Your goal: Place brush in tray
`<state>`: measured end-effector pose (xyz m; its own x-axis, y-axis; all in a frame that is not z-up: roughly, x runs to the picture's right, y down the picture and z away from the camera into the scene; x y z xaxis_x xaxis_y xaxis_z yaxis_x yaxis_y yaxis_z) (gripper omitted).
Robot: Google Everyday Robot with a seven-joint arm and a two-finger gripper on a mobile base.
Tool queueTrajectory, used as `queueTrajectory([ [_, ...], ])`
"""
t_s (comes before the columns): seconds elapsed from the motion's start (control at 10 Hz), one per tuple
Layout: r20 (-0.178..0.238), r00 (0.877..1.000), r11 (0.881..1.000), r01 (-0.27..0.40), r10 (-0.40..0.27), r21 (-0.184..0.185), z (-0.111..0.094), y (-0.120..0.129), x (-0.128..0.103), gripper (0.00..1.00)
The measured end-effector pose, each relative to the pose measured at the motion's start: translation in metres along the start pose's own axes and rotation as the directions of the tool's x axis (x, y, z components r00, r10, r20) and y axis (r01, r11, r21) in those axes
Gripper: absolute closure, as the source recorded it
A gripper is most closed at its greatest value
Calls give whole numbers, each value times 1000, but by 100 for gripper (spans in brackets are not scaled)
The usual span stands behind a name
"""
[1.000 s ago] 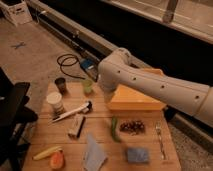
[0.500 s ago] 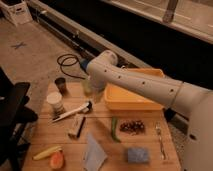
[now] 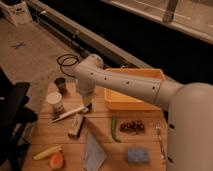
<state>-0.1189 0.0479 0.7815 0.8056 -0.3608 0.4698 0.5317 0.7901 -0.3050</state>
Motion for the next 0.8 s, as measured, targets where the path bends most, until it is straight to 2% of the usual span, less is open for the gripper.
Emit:
queueTrajectory([
  [0.4, 1, 1000, 1000, 2, -2, -5, 3, 0, -2, 35],
  [0.8, 57, 998, 1000, 9, -8, -24, 40, 0, -11, 35],
])
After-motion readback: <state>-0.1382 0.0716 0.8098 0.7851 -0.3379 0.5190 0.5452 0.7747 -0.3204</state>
